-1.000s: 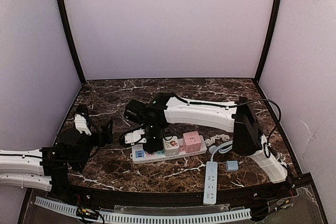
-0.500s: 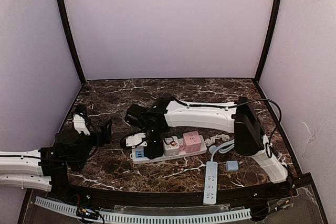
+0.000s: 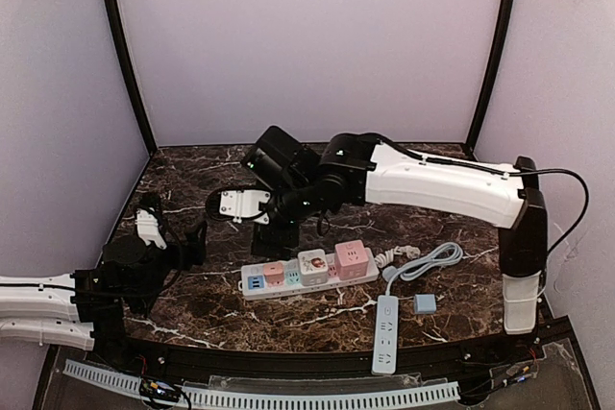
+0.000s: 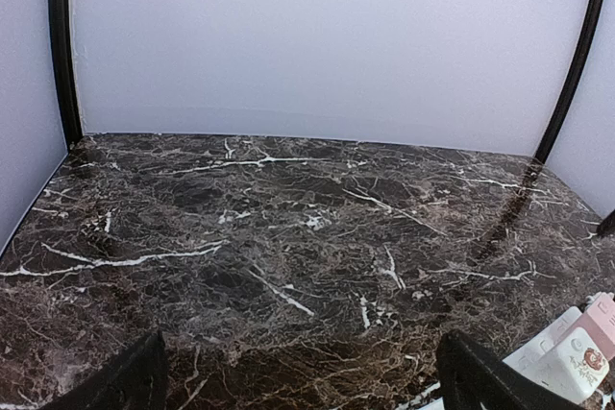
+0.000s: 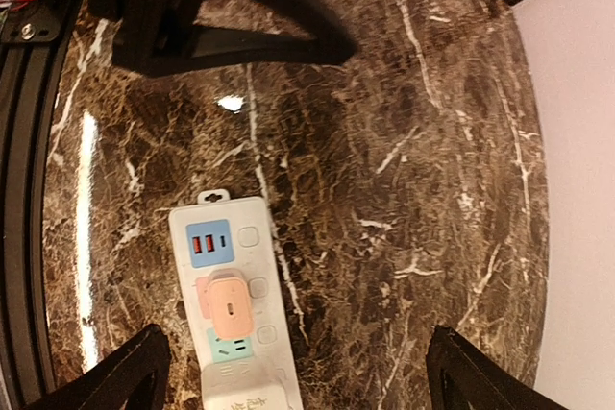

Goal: Insert the plug

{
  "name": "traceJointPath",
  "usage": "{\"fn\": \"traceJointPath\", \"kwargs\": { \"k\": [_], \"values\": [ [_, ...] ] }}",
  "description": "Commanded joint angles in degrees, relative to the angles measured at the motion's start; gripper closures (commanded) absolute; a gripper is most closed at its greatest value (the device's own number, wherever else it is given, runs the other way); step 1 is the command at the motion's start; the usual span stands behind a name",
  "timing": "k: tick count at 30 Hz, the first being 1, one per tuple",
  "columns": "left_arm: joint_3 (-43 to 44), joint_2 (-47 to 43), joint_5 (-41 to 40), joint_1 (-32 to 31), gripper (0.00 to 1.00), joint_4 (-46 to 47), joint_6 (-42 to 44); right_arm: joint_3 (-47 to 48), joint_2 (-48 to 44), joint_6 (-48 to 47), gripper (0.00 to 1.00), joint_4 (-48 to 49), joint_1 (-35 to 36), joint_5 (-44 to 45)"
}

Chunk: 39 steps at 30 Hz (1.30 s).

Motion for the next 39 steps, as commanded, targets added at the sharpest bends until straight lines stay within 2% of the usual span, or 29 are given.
{"fn": "traceJointPath", "kwargs": {
  "k": [1, 5, 9, 13, 18, 26, 37, 39],
  "values": [
    [-0.2, 0.7, 1.4, 0.3, 0.02, 0.2, 1.0, -9.2, -7.1, 5.2, 0.05, 10.7, 0.3, 10.6],
    [0.2, 2.7, 3.8, 0.2, 0.02, 1.6, 2.3, -21.3, -15.3, 13.8, 0.01, 19.3, -0.2, 18.1],
    [1.7, 6.1, 5.1, 0.3, 0.01, 1.7, 2.0, -30.2, -21.0, 29.4, 0.01, 19.2, -3.0, 23.7],
    [2.4, 9.2, 5.9, 0.3, 0.02, 3.0, 1.7, -36.8, -24.1, 43.7, 0.01, 15.1, -7.6, 19.7],
    [3.1, 12.2, 6.1, 0.2, 0.01, 4.3, 1.7, -46.2, -29.1, 53.0, 0.02, 16.8, -13.0, 12.1],
    [4.0, 14.8, 7.3, 0.2, 0.02, 4.8, 1.6, -51.1, -29.8, 53.4, 0.17, 24.1, -19.2, -4.3],
    [3.2, 11.3, 7.6, 0.3, 0.02, 3.7, 1.4, -53.4, -27.9, 52.7, 0.4, 27.2, -21.5, -15.0],
    [3.0, 10.8, 7.7, 0.3, 0.02, 3.5, 1.3, -52.8, -27.7, 52.8, 0.4, 25.3, -21.5, -14.4]
  ]
}}
